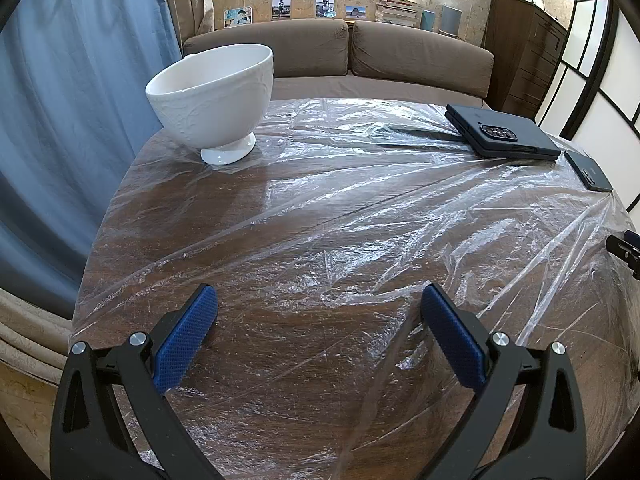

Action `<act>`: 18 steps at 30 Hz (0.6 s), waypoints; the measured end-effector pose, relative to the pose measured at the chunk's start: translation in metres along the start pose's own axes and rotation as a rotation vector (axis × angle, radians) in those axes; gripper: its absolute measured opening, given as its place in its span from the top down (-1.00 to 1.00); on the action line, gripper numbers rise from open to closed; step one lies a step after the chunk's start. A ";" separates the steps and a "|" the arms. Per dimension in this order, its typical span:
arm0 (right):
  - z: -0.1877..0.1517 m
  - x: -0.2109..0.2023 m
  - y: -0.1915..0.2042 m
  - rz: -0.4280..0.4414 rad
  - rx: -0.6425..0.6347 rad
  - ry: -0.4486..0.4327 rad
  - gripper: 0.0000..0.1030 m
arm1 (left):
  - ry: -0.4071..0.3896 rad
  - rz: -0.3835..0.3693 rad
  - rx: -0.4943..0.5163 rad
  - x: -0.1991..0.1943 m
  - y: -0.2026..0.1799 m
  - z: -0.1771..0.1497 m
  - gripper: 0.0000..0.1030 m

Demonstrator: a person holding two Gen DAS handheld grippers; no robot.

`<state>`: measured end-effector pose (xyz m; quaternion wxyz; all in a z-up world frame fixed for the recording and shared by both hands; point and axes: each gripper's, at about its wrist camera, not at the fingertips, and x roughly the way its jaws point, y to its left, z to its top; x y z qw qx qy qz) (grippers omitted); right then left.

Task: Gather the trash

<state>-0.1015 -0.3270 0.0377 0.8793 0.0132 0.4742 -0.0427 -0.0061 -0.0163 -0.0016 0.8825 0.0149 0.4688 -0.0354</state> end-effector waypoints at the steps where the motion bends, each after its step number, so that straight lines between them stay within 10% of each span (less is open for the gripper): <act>1: 0.000 0.000 0.000 0.000 0.000 0.000 -0.93 | 0.000 0.000 0.000 0.001 0.000 0.001 -0.98; 18: 0.000 0.000 0.000 0.001 0.000 0.001 -0.93 | 0.000 0.000 0.000 0.001 0.000 0.001 -0.98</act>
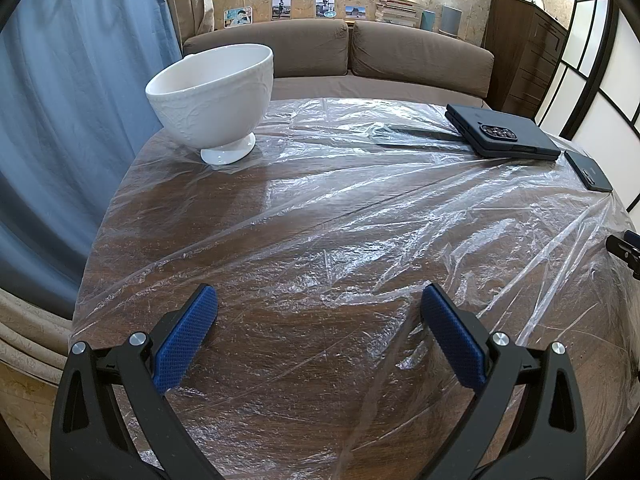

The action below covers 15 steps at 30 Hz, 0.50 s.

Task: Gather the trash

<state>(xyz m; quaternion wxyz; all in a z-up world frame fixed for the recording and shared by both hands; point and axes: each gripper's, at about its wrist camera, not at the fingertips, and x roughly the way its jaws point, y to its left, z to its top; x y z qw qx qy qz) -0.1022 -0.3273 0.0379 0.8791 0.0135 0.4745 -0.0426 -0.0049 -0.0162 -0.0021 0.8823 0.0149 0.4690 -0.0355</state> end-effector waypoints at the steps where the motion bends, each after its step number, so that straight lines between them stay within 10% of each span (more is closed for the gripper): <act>1: 0.000 0.000 0.000 0.000 0.000 0.000 -0.93 | 0.000 0.000 0.000 0.001 0.000 0.000 -0.98; 15: 0.001 0.000 0.000 0.000 0.000 0.000 -0.93 | 0.000 0.000 0.000 0.000 0.000 0.000 -0.98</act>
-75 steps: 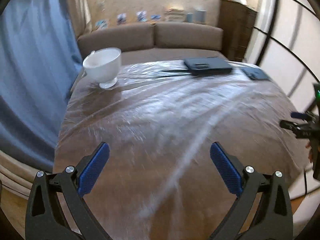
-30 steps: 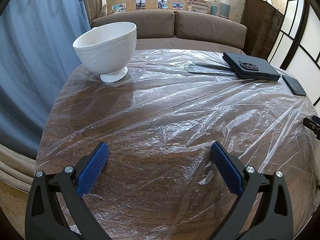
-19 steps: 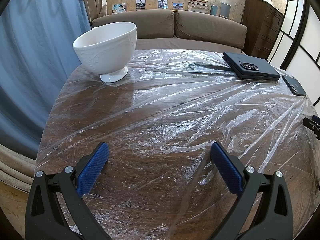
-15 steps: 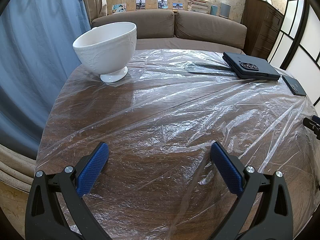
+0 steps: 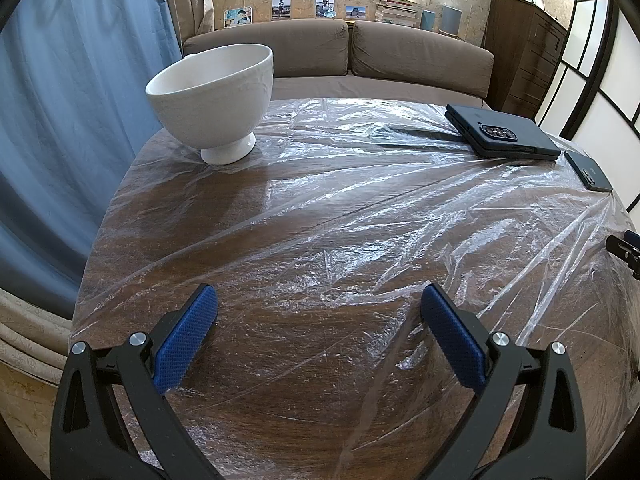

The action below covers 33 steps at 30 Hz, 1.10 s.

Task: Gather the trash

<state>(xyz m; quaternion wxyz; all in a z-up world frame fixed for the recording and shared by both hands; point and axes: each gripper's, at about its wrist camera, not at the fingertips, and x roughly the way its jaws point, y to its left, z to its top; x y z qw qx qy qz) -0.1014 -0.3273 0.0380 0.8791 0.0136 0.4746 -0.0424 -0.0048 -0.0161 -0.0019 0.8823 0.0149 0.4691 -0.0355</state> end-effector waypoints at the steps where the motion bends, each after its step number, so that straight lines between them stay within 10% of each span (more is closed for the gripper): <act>1: -0.001 -0.001 0.000 0.000 0.000 0.000 -0.93 | 0.000 0.000 0.000 0.000 0.000 0.000 -0.98; 33: -0.002 -0.005 0.000 -0.002 0.000 0.000 -0.93 | 0.001 -0.010 0.012 0.002 -0.002 -0.002 -0.98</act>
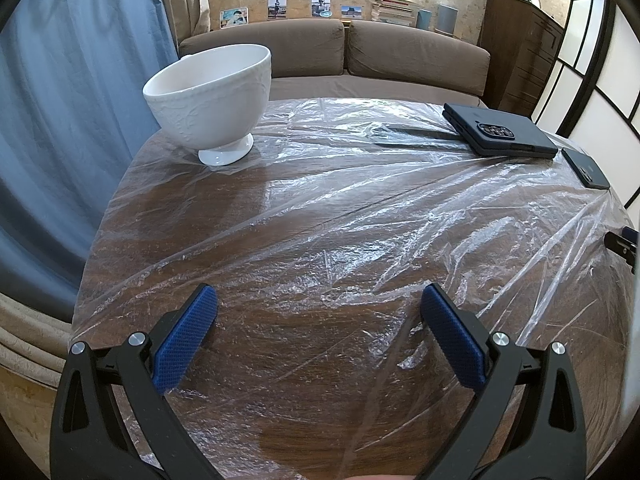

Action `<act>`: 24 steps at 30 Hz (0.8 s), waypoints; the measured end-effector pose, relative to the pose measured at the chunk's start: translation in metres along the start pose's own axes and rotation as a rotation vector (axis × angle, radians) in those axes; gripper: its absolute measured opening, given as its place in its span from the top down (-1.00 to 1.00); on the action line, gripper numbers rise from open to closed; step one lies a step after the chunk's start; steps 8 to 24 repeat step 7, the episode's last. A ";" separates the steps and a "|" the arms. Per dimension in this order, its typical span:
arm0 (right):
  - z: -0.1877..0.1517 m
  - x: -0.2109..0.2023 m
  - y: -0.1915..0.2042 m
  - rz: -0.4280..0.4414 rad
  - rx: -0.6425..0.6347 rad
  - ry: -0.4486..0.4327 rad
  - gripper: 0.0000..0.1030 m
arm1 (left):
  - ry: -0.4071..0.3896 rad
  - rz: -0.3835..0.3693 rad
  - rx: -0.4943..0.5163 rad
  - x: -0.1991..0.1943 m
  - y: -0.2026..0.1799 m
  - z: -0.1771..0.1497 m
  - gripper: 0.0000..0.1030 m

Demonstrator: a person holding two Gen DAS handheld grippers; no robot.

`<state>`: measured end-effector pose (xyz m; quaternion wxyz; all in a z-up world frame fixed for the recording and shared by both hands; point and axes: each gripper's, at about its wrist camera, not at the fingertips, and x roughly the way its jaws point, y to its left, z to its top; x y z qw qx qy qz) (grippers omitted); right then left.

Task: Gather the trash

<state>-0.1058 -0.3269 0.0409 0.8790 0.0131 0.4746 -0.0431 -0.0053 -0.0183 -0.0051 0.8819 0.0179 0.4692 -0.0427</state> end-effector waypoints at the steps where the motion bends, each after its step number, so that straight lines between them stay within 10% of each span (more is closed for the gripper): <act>1: 0.000 0.000 0.000 0.000 0.000 0.000 -0.93 | 0.000 0.000 0.000 0.001 0.000 0.000 -0.98; 24: 0.000 0.000 0.000 0.000 0.000 0.000 -0.93 | 0.000 0.000 0.000 0.001 -0.001 0.000 -0.98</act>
